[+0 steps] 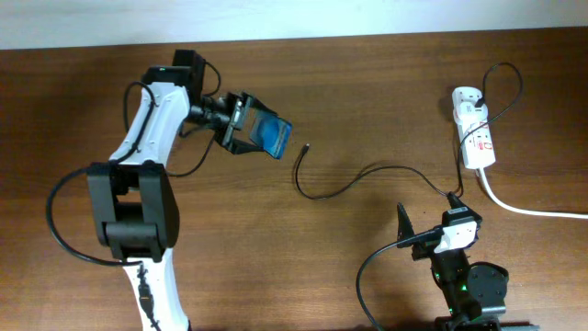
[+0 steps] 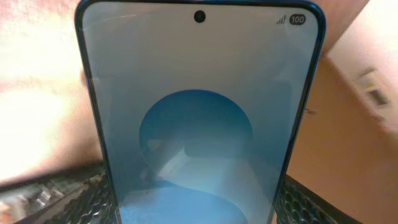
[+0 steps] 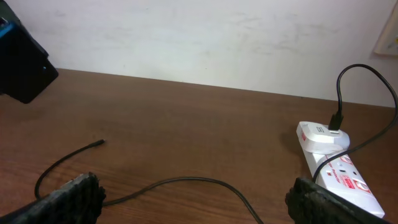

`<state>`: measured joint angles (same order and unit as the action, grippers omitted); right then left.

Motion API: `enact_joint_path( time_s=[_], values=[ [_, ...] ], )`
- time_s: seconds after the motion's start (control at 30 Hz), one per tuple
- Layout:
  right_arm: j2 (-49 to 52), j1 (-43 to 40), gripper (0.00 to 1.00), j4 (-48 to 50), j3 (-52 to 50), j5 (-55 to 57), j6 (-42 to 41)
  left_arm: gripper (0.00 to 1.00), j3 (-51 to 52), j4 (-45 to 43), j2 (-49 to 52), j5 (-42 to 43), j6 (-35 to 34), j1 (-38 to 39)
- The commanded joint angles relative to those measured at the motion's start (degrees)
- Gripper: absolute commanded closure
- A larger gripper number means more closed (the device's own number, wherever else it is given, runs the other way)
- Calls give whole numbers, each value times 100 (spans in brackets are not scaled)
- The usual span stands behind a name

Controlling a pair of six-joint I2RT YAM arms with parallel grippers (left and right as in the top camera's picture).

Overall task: Plug charger to phone and switch on socket
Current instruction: 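Lift the phone with the left gripper and tilt it upright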

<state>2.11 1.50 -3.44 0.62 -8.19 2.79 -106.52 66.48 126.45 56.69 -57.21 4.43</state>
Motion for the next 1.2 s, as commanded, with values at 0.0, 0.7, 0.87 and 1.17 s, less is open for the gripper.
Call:
enact_joint_path(
  time_s=[0.0,0.7,0.87,1.17],
  values=[
    [-17,37,2,-35,-31,-13,-20,100,-164,50,17,1121,-750,-181],
    [-17,37,2,-35,-31,-13,-20,100,-164,48,17,2326,-767,-398],
    [-17,37,2,-35,-31,-13,-20,100,-164,46,17,2295,-765,-396],
    [-17,37,2,-35,-31,-15,-20,100,-164,46,17,2240,-765,-396]
  ],
)
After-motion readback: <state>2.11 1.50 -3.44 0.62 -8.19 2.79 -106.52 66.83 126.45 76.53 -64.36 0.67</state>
